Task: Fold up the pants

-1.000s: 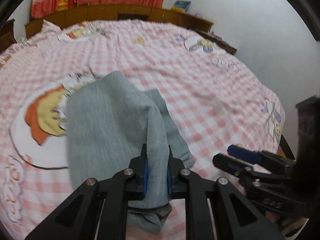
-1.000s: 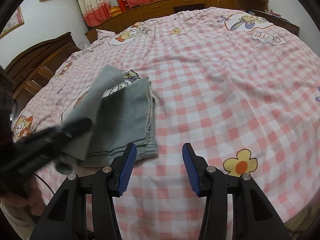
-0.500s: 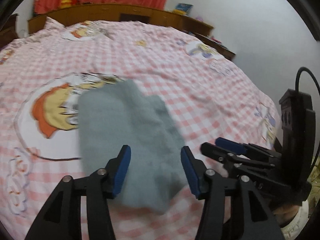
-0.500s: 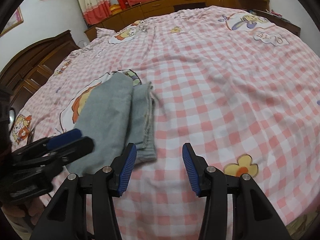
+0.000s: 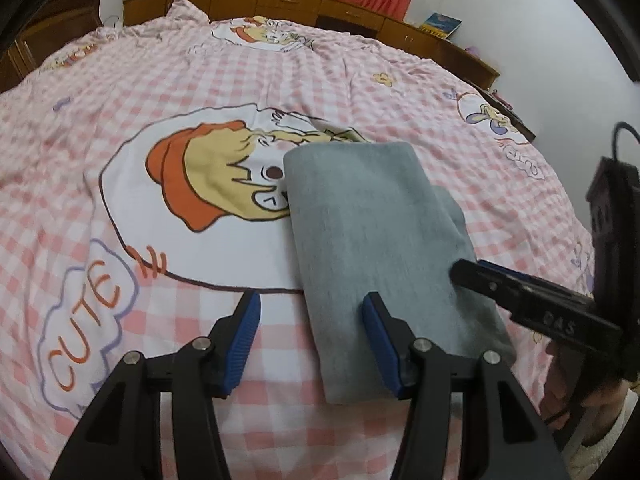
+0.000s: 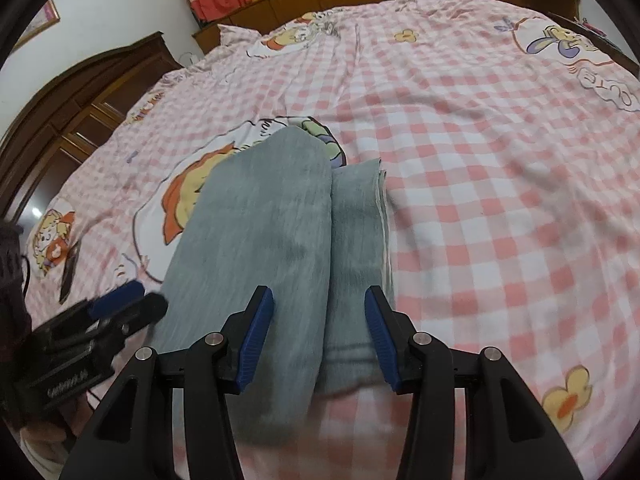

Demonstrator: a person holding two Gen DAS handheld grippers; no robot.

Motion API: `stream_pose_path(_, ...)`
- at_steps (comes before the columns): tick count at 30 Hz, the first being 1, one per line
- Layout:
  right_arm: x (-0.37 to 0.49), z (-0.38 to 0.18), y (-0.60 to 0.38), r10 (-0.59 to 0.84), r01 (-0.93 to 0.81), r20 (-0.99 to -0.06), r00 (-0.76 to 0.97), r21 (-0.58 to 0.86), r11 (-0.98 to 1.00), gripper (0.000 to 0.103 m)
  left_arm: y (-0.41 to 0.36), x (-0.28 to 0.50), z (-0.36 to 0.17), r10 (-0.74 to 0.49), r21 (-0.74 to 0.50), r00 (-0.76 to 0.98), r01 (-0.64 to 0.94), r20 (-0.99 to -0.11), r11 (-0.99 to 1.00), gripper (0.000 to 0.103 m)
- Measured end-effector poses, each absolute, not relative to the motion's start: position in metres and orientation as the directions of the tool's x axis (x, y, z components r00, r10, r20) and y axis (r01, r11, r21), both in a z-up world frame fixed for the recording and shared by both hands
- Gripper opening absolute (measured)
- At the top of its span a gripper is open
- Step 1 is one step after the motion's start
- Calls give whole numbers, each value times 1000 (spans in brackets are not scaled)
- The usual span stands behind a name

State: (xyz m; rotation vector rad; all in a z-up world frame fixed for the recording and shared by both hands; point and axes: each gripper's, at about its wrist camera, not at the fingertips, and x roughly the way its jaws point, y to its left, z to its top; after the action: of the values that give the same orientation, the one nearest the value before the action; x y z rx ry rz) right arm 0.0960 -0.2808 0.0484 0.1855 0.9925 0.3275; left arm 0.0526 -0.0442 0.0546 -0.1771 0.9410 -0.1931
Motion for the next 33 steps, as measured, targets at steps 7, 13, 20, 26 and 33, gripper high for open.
stream_pose_path(7,109,44,-274,403,-195,-775,487,353,915,46,-47,55,51,-249,-239,577,94,-778,966,57)
stream_pose_path(13,102,60,-266,423,-243,-732,534,347,906,11,-47,52,64,-243,-234,604,94,-759,968,57)
stream_pose_path(20,89,101,-291,390,-249,-669,633,301,920,11,-61,63,84,-236,-198,629,130,-740,971,57)
stream_pose_path(26,101,64,-309,345,-188,-729,591,292,938,12,-82,83,66,-250,-196,582,154,-774,968,57)
stream_pose_path(33,114,22,-330,337,-135,-767,546,316,939,31,-89,92,45,-257,-211,538,148,-803,966,57)
